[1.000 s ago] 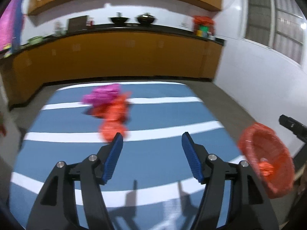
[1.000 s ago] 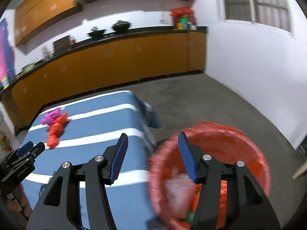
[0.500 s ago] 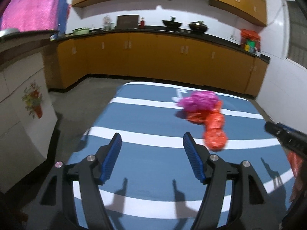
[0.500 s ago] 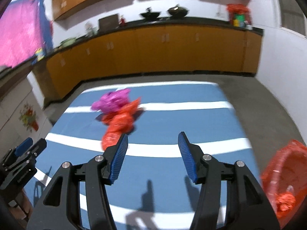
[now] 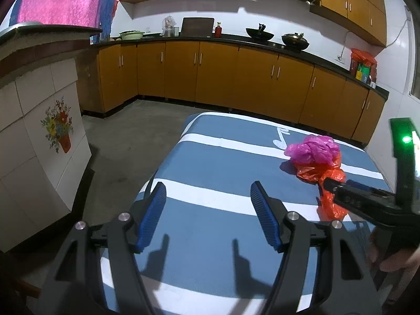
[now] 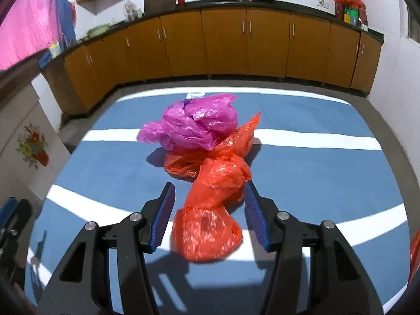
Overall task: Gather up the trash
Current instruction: 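Return to the table and grasp the small red bags with the right gripper, then grasp the pink bag with the left gripper and lift it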
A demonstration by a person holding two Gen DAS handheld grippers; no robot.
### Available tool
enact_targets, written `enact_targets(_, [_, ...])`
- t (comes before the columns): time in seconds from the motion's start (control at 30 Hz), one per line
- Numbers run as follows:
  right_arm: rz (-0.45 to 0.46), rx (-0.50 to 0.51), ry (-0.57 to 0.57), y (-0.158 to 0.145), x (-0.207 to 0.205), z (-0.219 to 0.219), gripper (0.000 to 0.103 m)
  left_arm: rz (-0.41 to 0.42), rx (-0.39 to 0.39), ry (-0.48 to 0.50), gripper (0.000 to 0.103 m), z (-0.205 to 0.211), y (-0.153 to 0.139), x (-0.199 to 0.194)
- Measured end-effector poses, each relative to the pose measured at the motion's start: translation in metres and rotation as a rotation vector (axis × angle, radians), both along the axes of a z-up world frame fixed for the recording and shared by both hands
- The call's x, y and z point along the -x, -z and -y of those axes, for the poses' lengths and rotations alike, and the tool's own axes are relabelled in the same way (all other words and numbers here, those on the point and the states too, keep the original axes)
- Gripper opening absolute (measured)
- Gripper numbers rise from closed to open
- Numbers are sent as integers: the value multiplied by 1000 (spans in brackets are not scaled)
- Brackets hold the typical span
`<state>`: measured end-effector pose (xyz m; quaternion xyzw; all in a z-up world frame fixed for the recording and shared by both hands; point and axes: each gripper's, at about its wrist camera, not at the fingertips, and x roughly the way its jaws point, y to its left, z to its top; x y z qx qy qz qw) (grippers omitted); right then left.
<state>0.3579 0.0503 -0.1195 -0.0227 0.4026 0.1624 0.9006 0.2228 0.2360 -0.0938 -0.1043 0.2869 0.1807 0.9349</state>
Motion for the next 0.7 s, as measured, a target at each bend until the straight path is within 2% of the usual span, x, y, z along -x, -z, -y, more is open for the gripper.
enact_targets(0.07, [-21,4,7,4,-3,2,52,0,3,7,66,0,0,-3])
enact_targets(0.1, [-35,6,4,6,-4,3,48,-1,3,12,66,1,0,-5])
enact_targets(0.17, [-61,6,-8,8,-4,7,30,-2,2,27,66,2,0,-11])
enact_targets(0.27, [-57,6,-18,7,3,24,22,-2,-3,55,66,11,0,-20])
enact_targets(0.47, [-56,1,10,6,17,65,18,0,-7,151,74,35,0,-52])
enact_targets(0.53, [-53,6,35,6,23,83,18,-1,0,182,79,42,0,-64])
enact_targets(0.7, [-34,6,113,4,34,128,18,-23,22,265,83,65,3,-103])
